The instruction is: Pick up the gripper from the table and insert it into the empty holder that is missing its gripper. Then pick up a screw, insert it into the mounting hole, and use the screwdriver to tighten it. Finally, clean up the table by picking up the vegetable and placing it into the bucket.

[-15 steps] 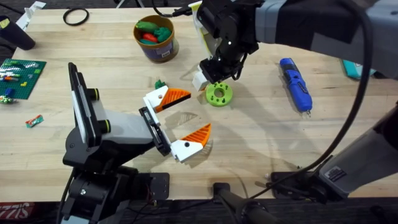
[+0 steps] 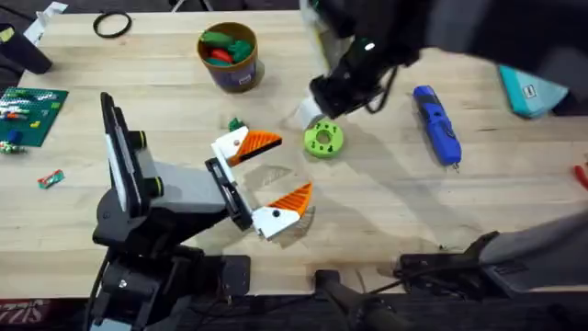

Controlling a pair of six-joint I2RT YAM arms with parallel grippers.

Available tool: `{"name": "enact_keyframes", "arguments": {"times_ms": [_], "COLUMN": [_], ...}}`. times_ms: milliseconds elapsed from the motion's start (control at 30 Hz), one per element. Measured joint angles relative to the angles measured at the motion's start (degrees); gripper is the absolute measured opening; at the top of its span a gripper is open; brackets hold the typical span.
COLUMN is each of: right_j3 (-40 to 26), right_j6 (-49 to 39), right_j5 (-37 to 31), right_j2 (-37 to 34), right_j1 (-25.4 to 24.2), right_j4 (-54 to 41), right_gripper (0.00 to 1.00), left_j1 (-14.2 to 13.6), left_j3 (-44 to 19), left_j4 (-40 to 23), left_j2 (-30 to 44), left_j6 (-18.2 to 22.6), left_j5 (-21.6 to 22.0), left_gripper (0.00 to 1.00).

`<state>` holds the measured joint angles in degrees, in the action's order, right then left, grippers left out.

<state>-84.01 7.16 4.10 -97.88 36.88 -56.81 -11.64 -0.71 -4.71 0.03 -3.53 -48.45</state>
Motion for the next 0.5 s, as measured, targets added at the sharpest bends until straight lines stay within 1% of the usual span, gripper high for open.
{"name": "enact_keyframes", "arguments": {"times_ms": [133, 233, 333, 367, 500], "right_j3": [-0.02, 1.70, 7.92, 9.78, 17.16], "right_j6": [0.11, 0.73, 2.30, 2.87, 4.20], "right_j5": [-4.09, -5.85, -6.81, -7.04, -7.37], "right_j2": [7.65, 13.09, 18.48, 19.25, 18.79], "right_j1": [0.35, 0.39, 0.39, 0.39, 0.44], "right_j4": [-3.01, -2.05, 1.13, 1.71, 6.79], "right_gripper": [0.617, 0.617, 0.617, 0.617, 0.617], "left_j1": [0.00, 0.00, 0.00, 0.00, 0.00], "left_j3": [0.00, 0.00, 0.00, 0.00, 0.00], "left_j4": [0.00, 0.00, 0.00, 0.00, 0.00], "left_j2": [0.00, 0.00, 0.02, 0.00, 0.00], "left_j6": [0.00, 0.00, 0.00, 0.00, 0.00], "left_j5": [0.02, 0.02, 0.02, 0.02, 0.02], "left_gripper": [0.983, 0.983, 0.983, 0.983, 0.983]}}
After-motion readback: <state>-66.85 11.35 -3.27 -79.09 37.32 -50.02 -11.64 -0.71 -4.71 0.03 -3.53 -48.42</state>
